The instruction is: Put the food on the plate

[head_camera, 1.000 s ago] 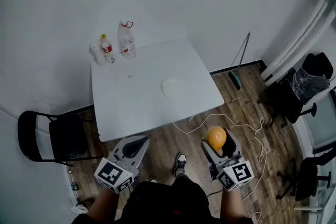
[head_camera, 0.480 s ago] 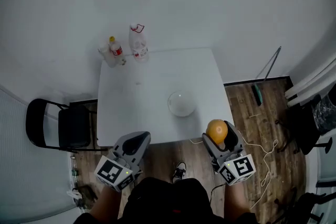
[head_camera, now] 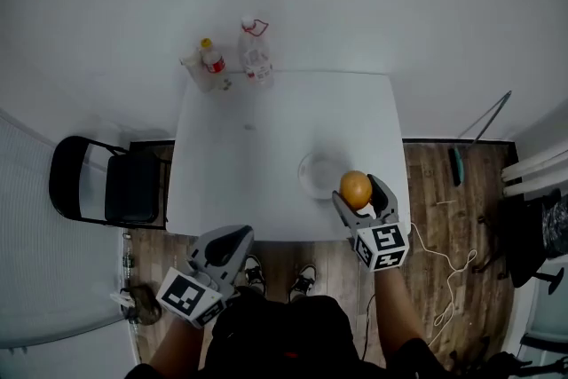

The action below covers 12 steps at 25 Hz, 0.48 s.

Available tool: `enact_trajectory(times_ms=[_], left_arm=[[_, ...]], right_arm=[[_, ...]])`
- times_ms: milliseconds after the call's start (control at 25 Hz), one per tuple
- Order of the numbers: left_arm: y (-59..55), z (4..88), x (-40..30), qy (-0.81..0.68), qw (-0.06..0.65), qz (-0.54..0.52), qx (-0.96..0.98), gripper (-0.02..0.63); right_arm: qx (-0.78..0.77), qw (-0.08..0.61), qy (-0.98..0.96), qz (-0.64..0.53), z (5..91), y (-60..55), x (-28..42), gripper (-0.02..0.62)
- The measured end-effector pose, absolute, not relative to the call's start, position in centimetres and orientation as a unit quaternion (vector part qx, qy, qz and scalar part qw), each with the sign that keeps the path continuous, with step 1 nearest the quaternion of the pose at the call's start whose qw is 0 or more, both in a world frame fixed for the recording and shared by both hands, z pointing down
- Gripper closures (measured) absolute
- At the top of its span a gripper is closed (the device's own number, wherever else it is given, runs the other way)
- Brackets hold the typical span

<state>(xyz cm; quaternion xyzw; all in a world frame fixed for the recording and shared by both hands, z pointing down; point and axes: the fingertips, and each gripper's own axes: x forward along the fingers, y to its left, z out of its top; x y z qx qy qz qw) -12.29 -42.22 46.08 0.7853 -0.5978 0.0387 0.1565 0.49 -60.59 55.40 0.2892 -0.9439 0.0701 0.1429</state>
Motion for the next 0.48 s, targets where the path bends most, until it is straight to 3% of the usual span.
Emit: enact_trajectory(times_ms=[480], left_arm=[[-40.8, 49.1, -18.2, -0.62, 0.187, 0.043, 0.76, 0.586]], right_arm=[[0.276, 0.344, -0.896, 0.057, 71.8, -65.6, -7.9, 0.219]])
